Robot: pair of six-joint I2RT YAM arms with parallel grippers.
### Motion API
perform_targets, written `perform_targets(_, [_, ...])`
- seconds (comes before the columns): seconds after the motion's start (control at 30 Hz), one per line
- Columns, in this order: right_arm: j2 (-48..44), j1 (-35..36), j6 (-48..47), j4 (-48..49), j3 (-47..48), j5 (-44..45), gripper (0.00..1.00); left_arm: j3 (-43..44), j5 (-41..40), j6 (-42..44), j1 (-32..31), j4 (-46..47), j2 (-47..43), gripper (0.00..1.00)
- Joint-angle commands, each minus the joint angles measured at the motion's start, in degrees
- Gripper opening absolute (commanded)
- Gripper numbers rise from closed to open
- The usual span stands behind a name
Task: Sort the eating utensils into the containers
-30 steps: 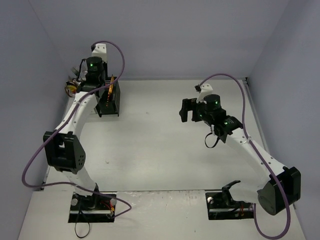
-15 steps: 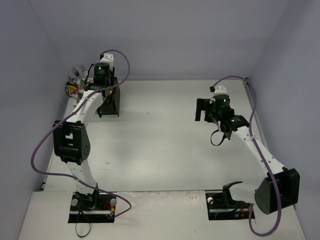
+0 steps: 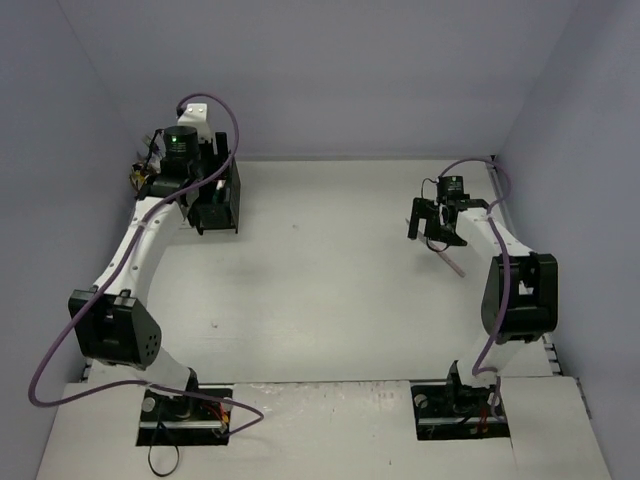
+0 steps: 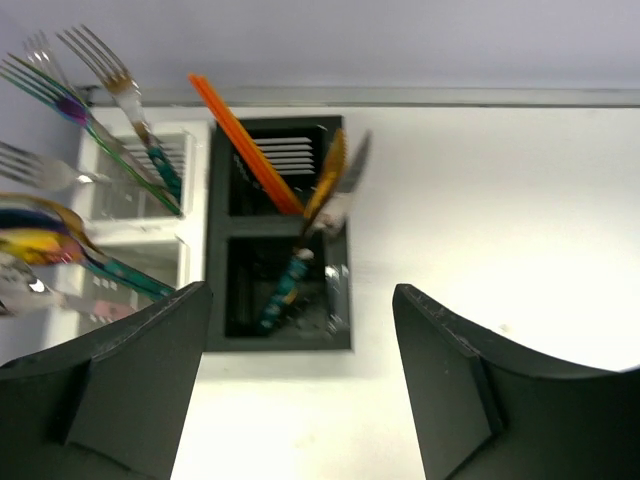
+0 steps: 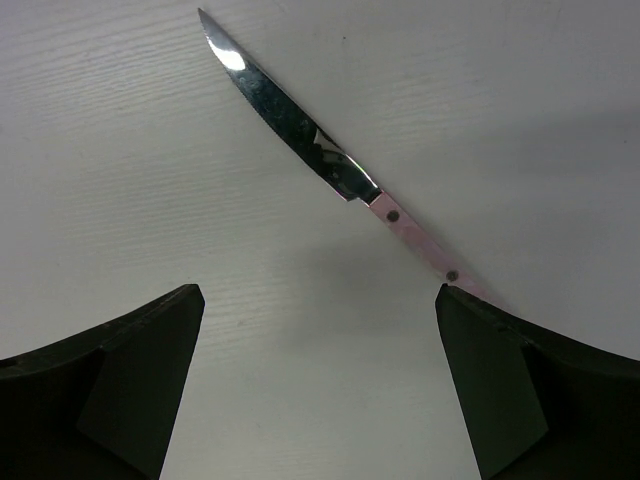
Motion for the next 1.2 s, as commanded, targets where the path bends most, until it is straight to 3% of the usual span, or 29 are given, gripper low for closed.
perform_targets(0.0, [4.7, -2.1, 0.3, -2.5, 4.9, -3.0, 1.0, -3.8, 7.1, -6.4, -1.1, -3.8, -7.5, 0.7])
perform_targets(0.23, [10.3, -5.6, -1.8, -3.7, 8.6, -2.8, 1.0, -10.0, 9.1, -6.9, -7.2, -6.1, -14.0, 0.71])
perform_targets(0.57, [14.7, -6.5, -3.3, -4.1, 7.3, -6.0, 1.0, -14.6, 10.8, -8.5, -8.2, -6.1, -16.6, 0.71])
perform_targets(0.77, [13.0, -5.1, -0.5, -6.8, 3.5, -6.2, 0.9, -13.3, 11.4, -9.0, -8.7, -5.7, -15.9, 0.71])
perform_targets(1.07, [9.5, 6.4, 4.9, -8.3, -5.2, -1.8, 0.74, -12.1, 12.6, -10.2, -9.4, -5.3, -14.4, 0.71])
perform_targets(1.17, [9.7, 8.8, 6.3, -8.3, -6.6, 0.1, 0.62, -11.7, 13.1, -10.6, -10.0, -5.2, -14.0, 0.71])
